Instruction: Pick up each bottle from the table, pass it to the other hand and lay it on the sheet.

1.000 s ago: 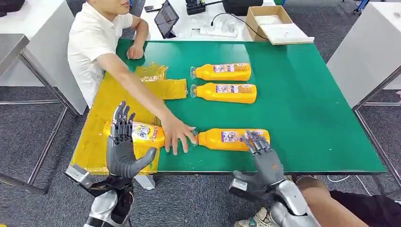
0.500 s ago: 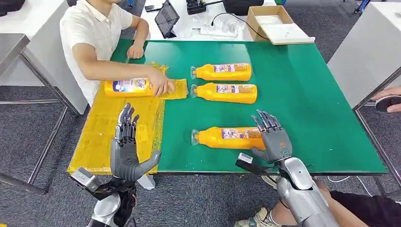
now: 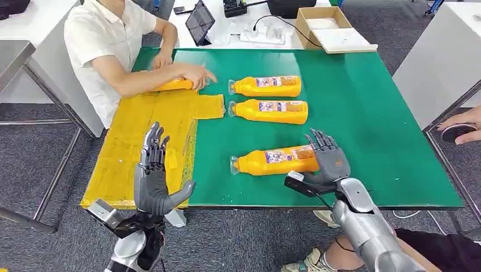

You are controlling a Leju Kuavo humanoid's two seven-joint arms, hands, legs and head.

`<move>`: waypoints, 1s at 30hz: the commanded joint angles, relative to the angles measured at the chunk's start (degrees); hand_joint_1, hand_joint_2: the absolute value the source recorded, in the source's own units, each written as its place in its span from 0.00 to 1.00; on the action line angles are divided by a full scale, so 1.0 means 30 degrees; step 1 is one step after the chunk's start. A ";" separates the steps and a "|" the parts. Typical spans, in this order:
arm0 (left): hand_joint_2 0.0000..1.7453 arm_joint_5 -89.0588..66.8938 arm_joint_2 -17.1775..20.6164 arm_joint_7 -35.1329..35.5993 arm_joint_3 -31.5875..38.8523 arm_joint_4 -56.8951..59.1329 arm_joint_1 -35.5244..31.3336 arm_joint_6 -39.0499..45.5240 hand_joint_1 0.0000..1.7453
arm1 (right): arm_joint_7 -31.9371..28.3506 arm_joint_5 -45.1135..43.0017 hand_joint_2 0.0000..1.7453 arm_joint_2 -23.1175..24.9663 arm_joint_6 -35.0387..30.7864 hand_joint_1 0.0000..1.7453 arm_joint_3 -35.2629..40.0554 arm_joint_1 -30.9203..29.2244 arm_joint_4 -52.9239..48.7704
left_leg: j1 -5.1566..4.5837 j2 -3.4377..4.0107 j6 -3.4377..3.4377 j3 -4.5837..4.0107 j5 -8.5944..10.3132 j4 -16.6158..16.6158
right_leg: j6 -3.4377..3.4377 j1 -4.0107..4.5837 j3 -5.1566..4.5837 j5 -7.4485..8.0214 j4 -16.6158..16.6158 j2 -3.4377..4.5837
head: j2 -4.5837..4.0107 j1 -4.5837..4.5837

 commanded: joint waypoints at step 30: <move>1.00 0.0410 0.0707 0.0135 -0.1070 0.1392 -0.0952 -0.0449 0.00 | -0.3527 -0.2170 1.00 0.0999 0.4502 1.00 0.1891 -0.2392 0.5060 | 0.0021 0.0002 -0.0035 0.0113 -0.0016 -0.0020 | -0.0038 0.0026 0.0109 -0.0018 -0.0028 -0.0027 | 0.0000 0.0007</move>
